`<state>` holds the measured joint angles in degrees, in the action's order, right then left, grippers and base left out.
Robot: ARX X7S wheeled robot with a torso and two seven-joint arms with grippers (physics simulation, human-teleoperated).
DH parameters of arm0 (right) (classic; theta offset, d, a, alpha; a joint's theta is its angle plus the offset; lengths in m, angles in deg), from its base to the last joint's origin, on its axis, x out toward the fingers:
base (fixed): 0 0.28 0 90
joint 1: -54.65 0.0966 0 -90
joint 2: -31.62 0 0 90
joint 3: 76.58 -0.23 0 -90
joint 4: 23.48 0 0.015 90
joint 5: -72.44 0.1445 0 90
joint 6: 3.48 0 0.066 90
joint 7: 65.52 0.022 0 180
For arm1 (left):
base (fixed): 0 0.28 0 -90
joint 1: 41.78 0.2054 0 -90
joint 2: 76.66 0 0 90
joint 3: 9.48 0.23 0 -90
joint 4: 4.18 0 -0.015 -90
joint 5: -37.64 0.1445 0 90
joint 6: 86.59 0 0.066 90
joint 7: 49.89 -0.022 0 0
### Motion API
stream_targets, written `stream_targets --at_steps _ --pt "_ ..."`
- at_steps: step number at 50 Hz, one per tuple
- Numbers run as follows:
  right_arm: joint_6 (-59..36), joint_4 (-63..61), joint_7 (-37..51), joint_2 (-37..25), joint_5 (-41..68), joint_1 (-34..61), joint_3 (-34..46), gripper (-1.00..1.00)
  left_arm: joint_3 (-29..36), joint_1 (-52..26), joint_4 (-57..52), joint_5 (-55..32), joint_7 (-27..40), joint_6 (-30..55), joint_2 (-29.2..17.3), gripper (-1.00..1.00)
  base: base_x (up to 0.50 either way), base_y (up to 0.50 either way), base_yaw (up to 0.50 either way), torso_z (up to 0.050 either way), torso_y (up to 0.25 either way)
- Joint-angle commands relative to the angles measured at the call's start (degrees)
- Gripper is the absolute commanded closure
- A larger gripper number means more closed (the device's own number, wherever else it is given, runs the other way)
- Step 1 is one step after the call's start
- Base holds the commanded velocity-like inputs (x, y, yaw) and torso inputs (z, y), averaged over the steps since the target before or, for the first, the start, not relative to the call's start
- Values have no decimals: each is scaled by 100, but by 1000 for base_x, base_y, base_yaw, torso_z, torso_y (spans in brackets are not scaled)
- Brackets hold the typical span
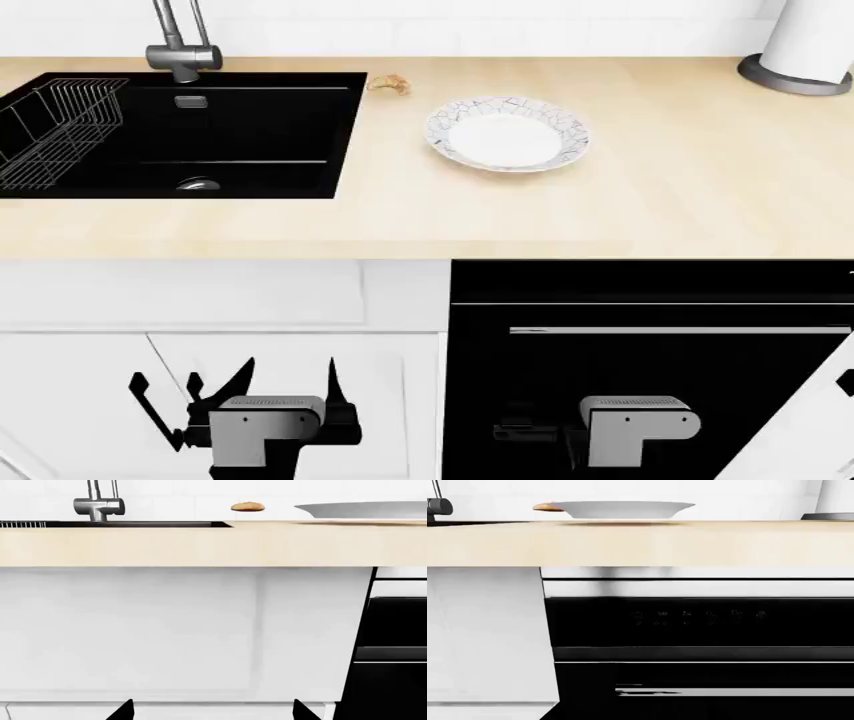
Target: Place the pastries on the plates.
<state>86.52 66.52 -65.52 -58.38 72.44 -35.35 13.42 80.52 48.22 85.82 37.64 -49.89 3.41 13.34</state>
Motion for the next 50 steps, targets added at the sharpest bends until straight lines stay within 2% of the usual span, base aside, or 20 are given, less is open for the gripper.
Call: stream_targets --at_steps 1,5,9,33,35,36,42,43,44,45,46,47,48,49,50 --pt "49 44 106 -98 46 42 135 -100 93 -18 50 -90 85 24 -105 -100 0 0 0 0 0" --pt "24 -9 194 -193 71 62 256 -100 202 3 41 -142 172 26 -182 -100 0 0 0 0 0" --pt "-20 -78 279 -250 79 53 334 -100 302 71 65 -112 221 -369 -271 -100 0 0 0 9 0" --pt "-77 -168 521 -468 296 24 563 -100 593 -9 114 -121 555 -398 -477 -100 0 0 0 50 0" --pt "-86 -170 539 -483 300 25 581 -100 761 48 41 -248 255 -460 -574 -100 0 0 0 50 0" --pt "-84 -173 544 -487 318 23 580 -100 549 20 96 -300 530 -422 -485 -100 0 0 0 0 0" --pt "-88 -165 555 -525 383 35 631 -100 575 -14 58 -386 578 -308 -497 -100 0 0 0 0 0" --pt "-164 -501 417 -481 799 0 529 -100 553 6 -115 -540 522 -134 -509 -100 0 0 0 0 0" --pt "-807 -1094 306 -812 672 125 619 -100 482 -47 -974 -799 388 674 -768 -100 0 0 0 0 0" --pt "-1378 -1547 2 -1090 1236 318 368 -100 244 -210 -1628 -1110 311 1297 -1037 -100 0 0 0 0 0" --pt "-2238 -2354 -148 -1564 1647 800 242 -100 -145 -537 -2283 -1877 126 2157 -1429 -100 0 0 0 0 0" --pt "-3084 -2664 -192 -1715 1904 1120 170 -100 -190 -773 -2686 -2129 104 2898 -1656 -100 0 0 0 0 0" --pt "-3943 -2965 -281 -1915 2597 1715 -124 -100 -341 -1193 -2973 -2648 0 3630 -1903 -100 0 0 0 0 0" --pt "-4787 -3298 -417 -2164 3236 2193 -370 -100 -220 -1465 -3220 -2655 -106 4030 -2296 -100 0 0 0 0 0" --pt "-5646 -3348 -310 -2429 3828 3053 -646 -100 -494 -2226 -3626 -3514 -146 4889 -2636 -100 0 0 0 0 0"
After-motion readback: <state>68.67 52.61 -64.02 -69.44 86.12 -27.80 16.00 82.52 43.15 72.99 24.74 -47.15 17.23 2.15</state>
